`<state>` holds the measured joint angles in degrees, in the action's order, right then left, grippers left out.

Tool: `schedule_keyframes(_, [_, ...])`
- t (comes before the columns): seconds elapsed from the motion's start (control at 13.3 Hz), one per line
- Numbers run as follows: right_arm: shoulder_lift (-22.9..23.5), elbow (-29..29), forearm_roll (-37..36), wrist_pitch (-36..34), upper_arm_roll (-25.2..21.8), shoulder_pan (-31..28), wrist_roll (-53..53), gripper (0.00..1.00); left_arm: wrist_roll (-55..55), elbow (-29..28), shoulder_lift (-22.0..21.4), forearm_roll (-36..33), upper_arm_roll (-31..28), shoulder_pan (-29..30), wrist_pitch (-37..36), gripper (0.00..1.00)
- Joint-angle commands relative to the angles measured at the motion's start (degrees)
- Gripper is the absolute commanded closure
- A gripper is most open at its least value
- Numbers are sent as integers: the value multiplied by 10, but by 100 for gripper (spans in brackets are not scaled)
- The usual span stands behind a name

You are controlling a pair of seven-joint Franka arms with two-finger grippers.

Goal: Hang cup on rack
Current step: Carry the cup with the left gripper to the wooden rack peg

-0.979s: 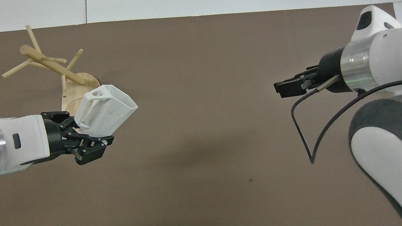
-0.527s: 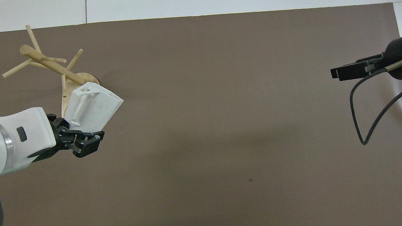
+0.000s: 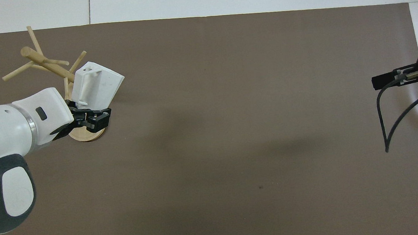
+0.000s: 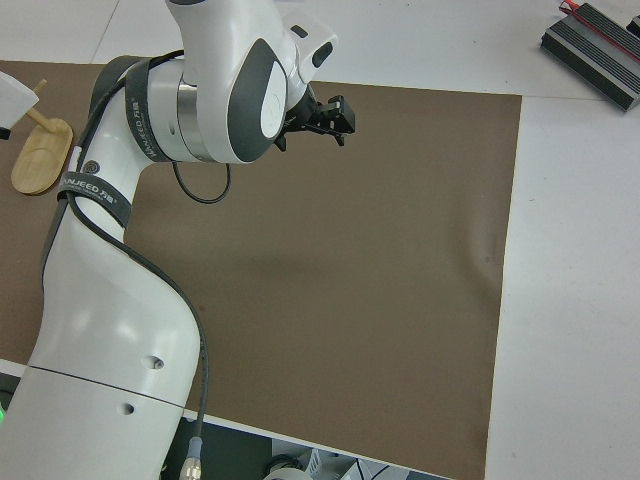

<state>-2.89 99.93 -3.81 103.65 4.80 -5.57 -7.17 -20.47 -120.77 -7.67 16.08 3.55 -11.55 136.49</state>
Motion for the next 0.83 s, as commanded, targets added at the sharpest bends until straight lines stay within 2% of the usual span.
schedule_keyframes(0.0, [-6, -10, -3, -27, -13, -1, 12, 0, 30, -4, 22, -14, 1, 4, 67, 100])
schedule_keyframes(0.45, [-8, -16, 27, -57, -40, -1, -3, 0, 129, -4, 59, -13, 1, 14, 118, 100])
schedule_keyframes(0.75, [-14, -16, 27, -67, -48, -1, -36, 0, 136, -12, 62, 0, 2, 21, 127, 100])
